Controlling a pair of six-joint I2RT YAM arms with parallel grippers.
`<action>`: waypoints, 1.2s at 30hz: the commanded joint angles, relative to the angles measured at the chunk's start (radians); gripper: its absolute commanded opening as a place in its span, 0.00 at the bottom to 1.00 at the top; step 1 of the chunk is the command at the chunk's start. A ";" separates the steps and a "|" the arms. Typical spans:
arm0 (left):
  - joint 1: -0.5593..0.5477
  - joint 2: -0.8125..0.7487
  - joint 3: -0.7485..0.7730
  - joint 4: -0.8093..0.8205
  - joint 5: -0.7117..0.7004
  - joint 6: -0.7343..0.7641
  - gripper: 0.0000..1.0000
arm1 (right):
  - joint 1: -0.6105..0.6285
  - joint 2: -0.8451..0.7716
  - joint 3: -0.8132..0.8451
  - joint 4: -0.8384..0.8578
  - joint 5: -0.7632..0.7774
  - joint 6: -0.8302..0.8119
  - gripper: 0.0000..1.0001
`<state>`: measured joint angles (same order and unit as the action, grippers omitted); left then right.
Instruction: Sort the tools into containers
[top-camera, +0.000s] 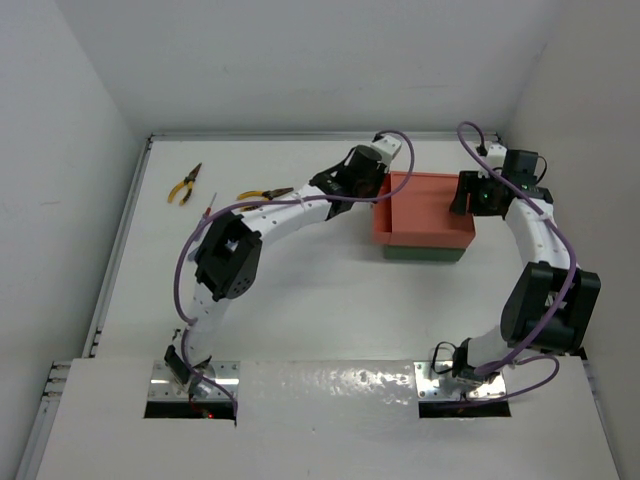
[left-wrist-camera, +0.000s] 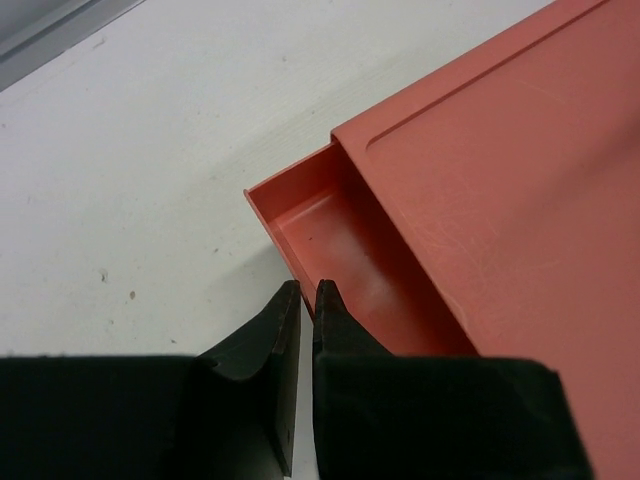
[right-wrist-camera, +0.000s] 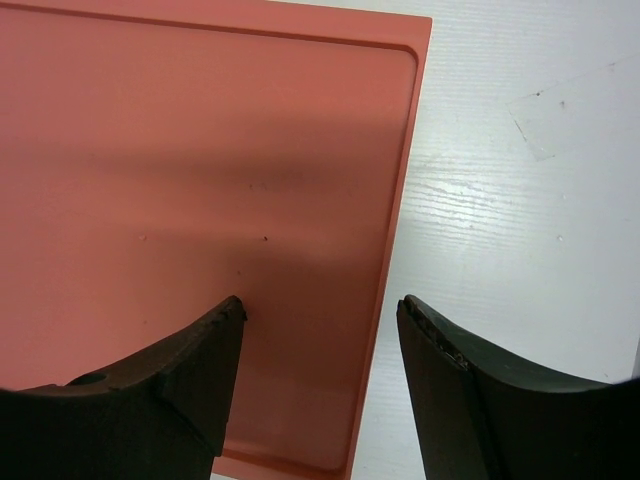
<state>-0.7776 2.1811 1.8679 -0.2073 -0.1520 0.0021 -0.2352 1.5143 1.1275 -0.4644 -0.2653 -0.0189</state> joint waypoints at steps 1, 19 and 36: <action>0.001 0.020 0.027 -0.158 -0.024 0.007 0.00 | 0.005 0.015 -0.040 -0.056 0.031 -0.019 0.62; 0.058 -0.124 -0.125 -0.178 -0.054 0.025 0.00 | 0.005 0.015 -0.025 -0.065 0.063 -0.044 0.62; 0.077 -0.184 -0.200 -0.074 0.018 0.022 0.01 | 0.007 -0.009 0.095 -0.154 0.029 -0.062 0.67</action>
<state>-0.7071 2.0480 1.6901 -0.2649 -0.2142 0.0208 -0.2314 1.5131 1.1854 -0.5709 -0.2398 -0.0578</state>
